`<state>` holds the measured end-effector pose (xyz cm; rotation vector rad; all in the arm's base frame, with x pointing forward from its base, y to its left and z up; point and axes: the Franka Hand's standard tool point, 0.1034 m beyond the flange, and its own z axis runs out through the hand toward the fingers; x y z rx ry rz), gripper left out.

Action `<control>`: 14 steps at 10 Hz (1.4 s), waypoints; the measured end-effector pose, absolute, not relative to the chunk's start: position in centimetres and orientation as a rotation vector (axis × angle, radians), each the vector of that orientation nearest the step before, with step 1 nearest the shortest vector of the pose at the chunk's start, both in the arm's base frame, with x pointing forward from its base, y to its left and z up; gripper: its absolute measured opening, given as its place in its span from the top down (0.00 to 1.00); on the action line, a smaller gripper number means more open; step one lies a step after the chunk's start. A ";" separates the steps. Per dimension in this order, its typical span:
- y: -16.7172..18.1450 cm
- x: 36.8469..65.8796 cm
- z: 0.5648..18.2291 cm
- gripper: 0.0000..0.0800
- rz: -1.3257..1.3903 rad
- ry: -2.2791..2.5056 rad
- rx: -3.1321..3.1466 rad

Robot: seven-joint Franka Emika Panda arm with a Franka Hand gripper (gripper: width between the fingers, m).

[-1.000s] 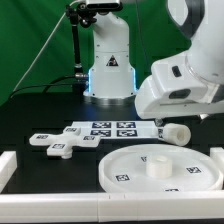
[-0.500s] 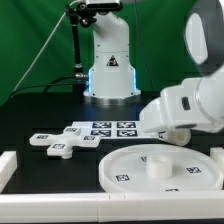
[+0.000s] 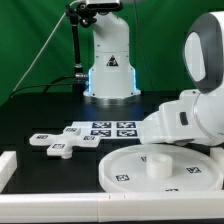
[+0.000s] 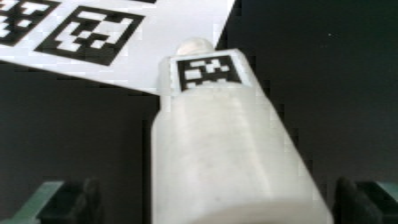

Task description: Assemble round table

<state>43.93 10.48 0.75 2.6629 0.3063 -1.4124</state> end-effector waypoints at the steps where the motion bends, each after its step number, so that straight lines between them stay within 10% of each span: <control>1: 10.5 44.0 0.7 0.19 -1.409 0.306 2.665; 2: 10.5 43.9 0.7 0.19 -1.410 0.306 2.665; 4: 10.5 43.9 0.7 0.49 -1.410 0.307 2.665; 8: 10.6 44.1 0.8 0.49 -1.410 0.316 2.673; 14: 7.7 48.9 7.4 0.49 -1.419 0.654 2.808</control>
Offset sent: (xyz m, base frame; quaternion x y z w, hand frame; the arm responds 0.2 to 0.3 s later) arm 0.0003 0.0003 -0.0010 0.0019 0.0011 -0.0009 1.0000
